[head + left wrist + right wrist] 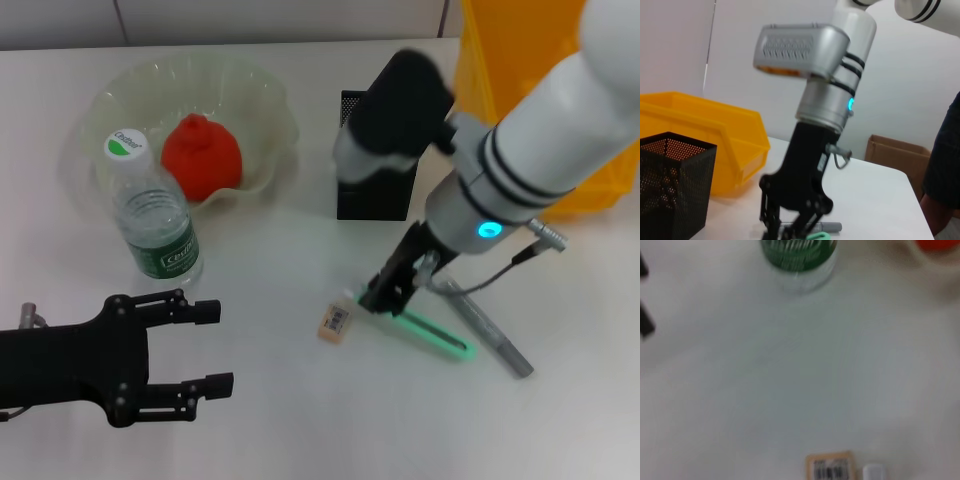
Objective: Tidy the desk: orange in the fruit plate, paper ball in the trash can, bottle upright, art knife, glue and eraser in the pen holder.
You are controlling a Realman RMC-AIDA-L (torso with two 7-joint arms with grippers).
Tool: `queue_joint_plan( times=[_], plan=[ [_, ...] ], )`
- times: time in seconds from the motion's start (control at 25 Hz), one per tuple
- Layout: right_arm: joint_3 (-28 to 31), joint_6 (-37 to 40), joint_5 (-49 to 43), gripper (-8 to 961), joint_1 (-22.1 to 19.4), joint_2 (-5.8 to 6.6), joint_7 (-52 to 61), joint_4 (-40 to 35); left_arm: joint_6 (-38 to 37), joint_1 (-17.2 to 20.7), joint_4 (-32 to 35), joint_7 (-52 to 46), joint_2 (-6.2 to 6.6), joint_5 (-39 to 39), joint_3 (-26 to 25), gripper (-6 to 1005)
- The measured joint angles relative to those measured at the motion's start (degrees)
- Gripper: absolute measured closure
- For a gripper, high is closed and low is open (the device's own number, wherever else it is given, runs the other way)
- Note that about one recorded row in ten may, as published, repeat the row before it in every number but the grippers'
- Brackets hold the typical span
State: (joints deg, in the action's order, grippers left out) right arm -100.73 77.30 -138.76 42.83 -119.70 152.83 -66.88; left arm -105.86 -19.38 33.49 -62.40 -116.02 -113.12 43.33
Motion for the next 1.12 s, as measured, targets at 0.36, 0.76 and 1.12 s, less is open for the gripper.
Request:
queue_joint_plan(
  times=[0.36, 0.76, 1.12],
  plan=[
    [24.51, 2.79, 16.62, 788, -11.87, 0.17, -9.20, -17.73, -0.52, 0.25, 0.00, -0.16, 0.13, -0.05, 0.00, 214],
    [42.50, -0.62, 66.58, 787, -14.62, 0.45, -59.29, 20.45, -1.03, 0.32, -0.09, -0.19, 0.01, -0.16, 0.00, 214],
    [46.88, -3.86, 71.38, 787, -6.59, 0.11, -85.73, 45.07, -1.20, -0.21, -0.09, -0.73, -0.02, 0.00, 0.00, 214]
  ],
)
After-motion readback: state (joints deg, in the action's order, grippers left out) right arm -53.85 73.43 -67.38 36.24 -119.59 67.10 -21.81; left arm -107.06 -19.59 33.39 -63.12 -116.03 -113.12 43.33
